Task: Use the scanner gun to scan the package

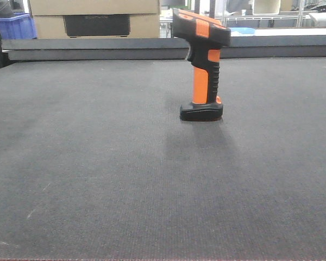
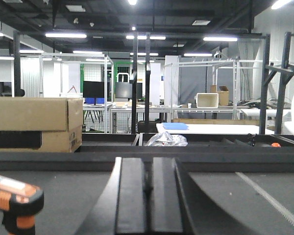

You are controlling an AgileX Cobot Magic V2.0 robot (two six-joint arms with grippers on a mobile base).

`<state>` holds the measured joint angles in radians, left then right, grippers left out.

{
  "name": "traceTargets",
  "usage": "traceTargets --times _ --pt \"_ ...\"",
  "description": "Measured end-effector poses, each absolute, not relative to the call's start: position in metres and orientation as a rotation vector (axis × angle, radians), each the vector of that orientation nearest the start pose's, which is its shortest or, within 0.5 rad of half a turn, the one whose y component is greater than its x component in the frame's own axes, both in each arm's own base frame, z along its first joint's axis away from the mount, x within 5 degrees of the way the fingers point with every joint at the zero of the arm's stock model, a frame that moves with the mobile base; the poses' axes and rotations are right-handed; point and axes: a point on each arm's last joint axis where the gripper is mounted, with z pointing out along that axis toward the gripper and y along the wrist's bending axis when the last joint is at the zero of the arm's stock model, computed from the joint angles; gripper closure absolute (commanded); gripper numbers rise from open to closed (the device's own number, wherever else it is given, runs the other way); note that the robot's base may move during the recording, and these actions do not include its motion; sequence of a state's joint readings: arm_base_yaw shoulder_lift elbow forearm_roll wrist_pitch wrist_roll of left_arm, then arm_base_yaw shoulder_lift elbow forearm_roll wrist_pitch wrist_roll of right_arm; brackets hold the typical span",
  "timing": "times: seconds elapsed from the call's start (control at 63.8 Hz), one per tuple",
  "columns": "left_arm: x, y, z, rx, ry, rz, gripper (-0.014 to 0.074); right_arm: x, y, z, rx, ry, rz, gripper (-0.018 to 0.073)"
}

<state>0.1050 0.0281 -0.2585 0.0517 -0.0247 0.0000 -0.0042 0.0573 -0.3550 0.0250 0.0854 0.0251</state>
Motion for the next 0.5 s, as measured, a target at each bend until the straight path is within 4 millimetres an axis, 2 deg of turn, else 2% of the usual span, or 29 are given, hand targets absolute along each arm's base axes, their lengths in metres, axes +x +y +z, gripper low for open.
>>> traceTargets --times 0.078,0.172,0.329,0.439,0.501 --pt "0.033 0.004 0.323 -0.036 1.251 0.137 0.0683 0.037 0.0 0.338 0.033 1.299 0.041 0.0585" --pt "0.034 0.004 0.35 -0.041 1.29 0.138 0.0593 0.048 0.0 0.357 0.033 1.337 0.041 0.042" --pt "0.045 0.006 0.382 -0.047 1.362 0.139 0.0307 0.074 0.0 0.375 0.035 1.407 0.04 0.0184" --pt "0.057 0.007 0.394 -0.05 1.407 0.138 0.0087 0.095 0.0 0.375 0.037 1.471 0.04 0.008" --pt "0.062 0.008 0.401 -0.054 1.429 0.131 0.0001 0.105 0.0 0.373 0.038 1.511 0.039 0.0033"
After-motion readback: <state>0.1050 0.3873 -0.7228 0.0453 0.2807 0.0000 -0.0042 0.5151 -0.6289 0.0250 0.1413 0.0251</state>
